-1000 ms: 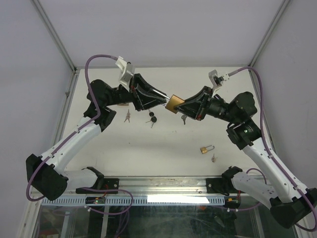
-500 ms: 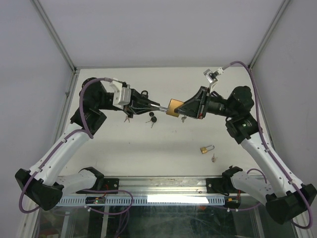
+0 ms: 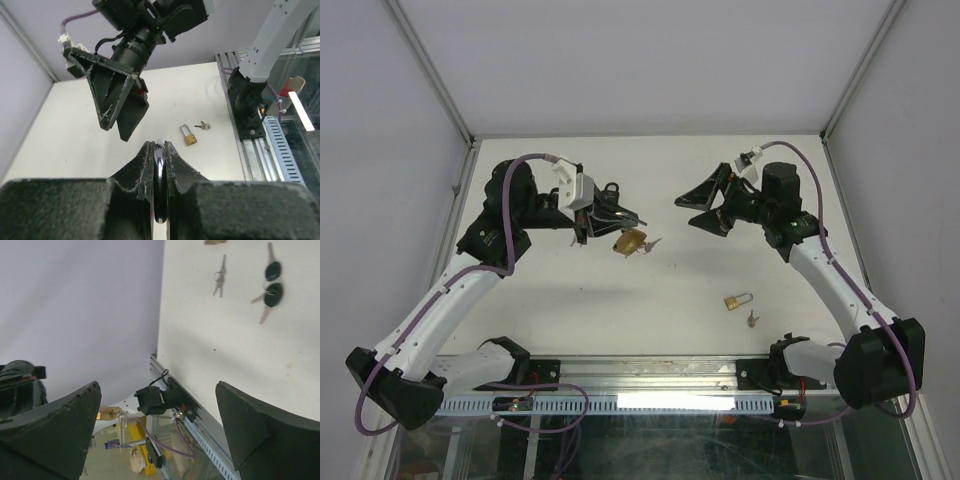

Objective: Unlock with the key

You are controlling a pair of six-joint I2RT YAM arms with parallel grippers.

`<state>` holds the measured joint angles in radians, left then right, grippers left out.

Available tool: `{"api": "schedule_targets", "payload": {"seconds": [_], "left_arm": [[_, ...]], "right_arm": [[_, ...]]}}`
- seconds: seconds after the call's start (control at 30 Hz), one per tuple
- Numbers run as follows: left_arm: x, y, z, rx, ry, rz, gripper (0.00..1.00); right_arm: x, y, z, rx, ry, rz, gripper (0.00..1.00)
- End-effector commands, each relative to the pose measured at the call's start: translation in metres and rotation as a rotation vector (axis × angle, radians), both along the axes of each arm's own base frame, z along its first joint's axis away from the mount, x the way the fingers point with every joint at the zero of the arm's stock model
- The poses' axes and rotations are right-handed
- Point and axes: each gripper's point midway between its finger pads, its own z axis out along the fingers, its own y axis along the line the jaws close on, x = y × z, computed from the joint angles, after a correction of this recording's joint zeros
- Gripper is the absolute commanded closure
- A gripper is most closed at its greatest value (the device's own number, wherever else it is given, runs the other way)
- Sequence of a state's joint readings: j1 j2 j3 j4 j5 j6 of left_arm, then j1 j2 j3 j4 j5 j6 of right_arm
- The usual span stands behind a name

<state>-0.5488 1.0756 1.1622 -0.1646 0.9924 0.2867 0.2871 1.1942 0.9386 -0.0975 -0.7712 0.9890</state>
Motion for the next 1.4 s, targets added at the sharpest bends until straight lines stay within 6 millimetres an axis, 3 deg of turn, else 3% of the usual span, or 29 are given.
{"api": "schedule_targets", "payload": {"seconds": [0.0,0.17,0.27,0.4,0.63,0.77,0.9,1.1,1.37], "left_arm": [[0.016,0.013,0.005,-0.018,0.161,0.198,1.00],[0.067,0.043,-0.042,0.066,0.319,0.516,1.00],[0.090,0.069,-0.059,0.078,0.352,0.678,1.00],[0.112,0.104,-0.083,0.081,0.442,0.832,1.00],[0.146,0.174,-0.122,0.014,0.615,1.052,1.00],[0.157,0.211,-0.144,-0.027,0.727,1.133,1.00],[0.150,0.224,-0.163,-0.050,0.821,1.127,1.00],[0.151,0.266,-0.188,-0.202,1.008,1.185,1.00],[0.174,0.337,-0.246,-0.318,1.202,1.341,1.00]], "right_arm": [[0.005,-0.020,0.001,-0.181,-0.086,-0.069,0.00],[-0.001,-0.032,-0.004,-0.271,-0.131,-0.085,0.00],[-0.005,-0.038,-0.010,-0.303,-0.136,-0.096,0.00],[-0.008,-0.042,-0.017,-0.332,-0.127,-0.106,0.00],[-0.007,-0.041,-0.011,-0.341,-0.160,-0.085,0.00],[-0.006,-0.038,-0.014,-0.346,-0.152,-0.046,0.00],[-0.004,-0.035,-0.017,-0.351,-0.148,-0.022,0.00],[-0.001,-0.033,-0.018,-0.364,-0.144,0.005,0.00],[0.007,-0.029,-0.012,-0.367,-0.143,0.028,0.00]]}}
